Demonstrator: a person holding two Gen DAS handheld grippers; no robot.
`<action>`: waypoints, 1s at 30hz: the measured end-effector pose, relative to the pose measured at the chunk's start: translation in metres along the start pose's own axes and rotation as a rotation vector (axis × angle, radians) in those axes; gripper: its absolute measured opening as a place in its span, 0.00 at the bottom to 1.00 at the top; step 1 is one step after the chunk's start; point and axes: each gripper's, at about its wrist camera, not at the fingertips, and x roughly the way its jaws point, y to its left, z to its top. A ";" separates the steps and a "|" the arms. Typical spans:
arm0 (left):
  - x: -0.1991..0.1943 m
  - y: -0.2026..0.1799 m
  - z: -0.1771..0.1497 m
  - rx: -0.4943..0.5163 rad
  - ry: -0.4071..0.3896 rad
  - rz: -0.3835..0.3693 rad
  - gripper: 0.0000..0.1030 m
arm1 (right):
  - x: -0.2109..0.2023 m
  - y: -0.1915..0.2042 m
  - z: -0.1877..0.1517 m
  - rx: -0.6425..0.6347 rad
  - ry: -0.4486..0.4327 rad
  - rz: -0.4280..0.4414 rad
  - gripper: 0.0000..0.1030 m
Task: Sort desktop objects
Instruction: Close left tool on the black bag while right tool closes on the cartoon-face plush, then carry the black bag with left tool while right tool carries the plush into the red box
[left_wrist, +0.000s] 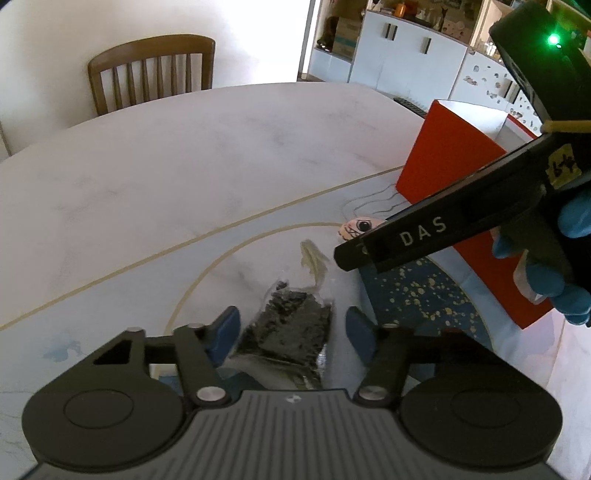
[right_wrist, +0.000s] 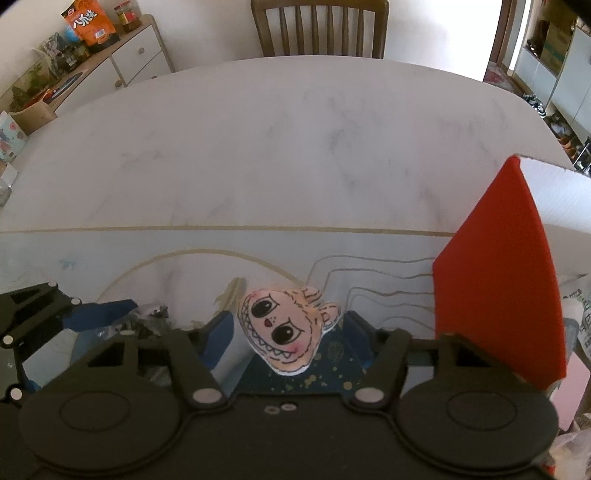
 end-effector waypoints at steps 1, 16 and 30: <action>0.000 0.000 0.000 0.001 0.001 0.008 0.49 | 0.000 0.000 0.000 -0.001 -0.001 -0.001 0.57; -0.021 -0.010 -0.004 -0.016 0.023 0.011 0.32 | -0.022 0.003 -0.010 -0.034 -0.020 -0.003 0.52; -0.071 -0.035 -0.017 -0.025 0.007 0.005 0.32 | -0.082 0.005 -0.039 -0.060 -0.051 0.032 0.52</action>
